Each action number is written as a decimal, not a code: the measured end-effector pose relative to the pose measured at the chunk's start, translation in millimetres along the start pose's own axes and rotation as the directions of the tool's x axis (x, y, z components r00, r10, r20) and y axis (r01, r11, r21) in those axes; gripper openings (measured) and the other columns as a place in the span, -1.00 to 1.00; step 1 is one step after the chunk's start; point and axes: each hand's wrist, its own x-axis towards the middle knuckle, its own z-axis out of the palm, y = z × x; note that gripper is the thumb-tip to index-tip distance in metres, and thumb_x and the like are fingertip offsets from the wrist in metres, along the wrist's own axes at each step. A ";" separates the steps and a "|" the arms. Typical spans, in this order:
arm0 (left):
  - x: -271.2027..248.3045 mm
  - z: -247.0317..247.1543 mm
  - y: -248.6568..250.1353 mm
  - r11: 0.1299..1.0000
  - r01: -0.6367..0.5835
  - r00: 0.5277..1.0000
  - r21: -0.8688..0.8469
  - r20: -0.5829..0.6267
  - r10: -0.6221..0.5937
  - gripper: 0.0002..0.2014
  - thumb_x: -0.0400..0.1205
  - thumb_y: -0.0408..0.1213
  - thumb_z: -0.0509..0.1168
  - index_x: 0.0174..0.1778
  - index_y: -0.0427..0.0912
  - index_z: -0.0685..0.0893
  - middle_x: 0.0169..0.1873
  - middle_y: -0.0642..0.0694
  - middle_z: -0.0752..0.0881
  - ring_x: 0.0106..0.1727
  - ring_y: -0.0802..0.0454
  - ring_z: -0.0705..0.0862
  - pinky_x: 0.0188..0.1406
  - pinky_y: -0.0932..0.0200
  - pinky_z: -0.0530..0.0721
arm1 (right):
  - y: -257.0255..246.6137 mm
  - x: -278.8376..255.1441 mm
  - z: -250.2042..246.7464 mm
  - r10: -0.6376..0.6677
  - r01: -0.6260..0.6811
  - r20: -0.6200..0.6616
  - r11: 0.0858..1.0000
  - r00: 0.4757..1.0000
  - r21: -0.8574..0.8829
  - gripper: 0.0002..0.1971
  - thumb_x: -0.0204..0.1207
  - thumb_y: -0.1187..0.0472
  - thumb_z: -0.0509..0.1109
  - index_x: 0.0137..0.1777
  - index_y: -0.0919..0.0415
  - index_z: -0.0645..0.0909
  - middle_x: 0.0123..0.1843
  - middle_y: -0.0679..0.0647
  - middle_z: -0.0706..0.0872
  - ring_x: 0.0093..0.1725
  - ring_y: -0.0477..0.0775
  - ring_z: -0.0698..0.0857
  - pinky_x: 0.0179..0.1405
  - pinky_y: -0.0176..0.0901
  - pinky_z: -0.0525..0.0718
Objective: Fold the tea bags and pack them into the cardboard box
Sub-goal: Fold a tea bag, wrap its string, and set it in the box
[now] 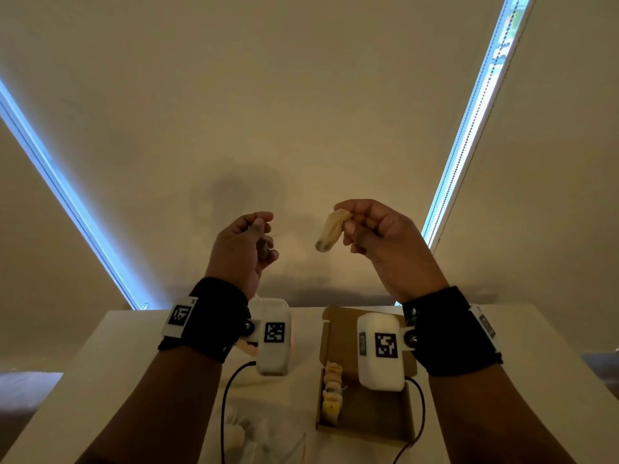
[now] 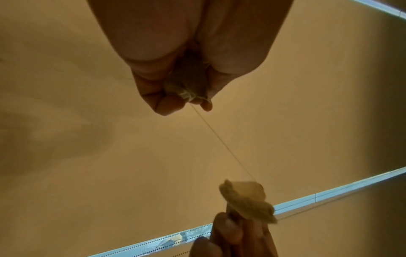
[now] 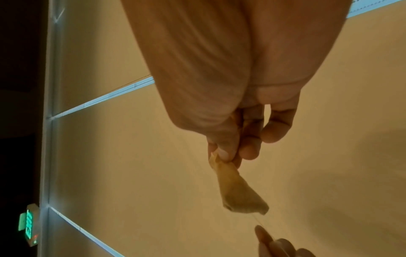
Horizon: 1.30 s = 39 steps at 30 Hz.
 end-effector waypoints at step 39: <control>-49.2 26.2 45.5 0.910 -0.308 0.928 0.278 0.296 0.224 -0.84 0.67 -0.30 0.46 0.14 -0.09 0.83 -0.43 -0.24 0.61 -0.45 -0.03 0.31 -0.54 0.22 0.33 | -32.8 -3.7 28.7 -0.003 0.009 0.031 0.979 1.000 -0.201 -0.88 0.70 0.12 0.37 0.10 -0.13 0.70 -0.13 -0.12 0.87 -0.09 -0.12 0.84 0.09 -0.10 0.79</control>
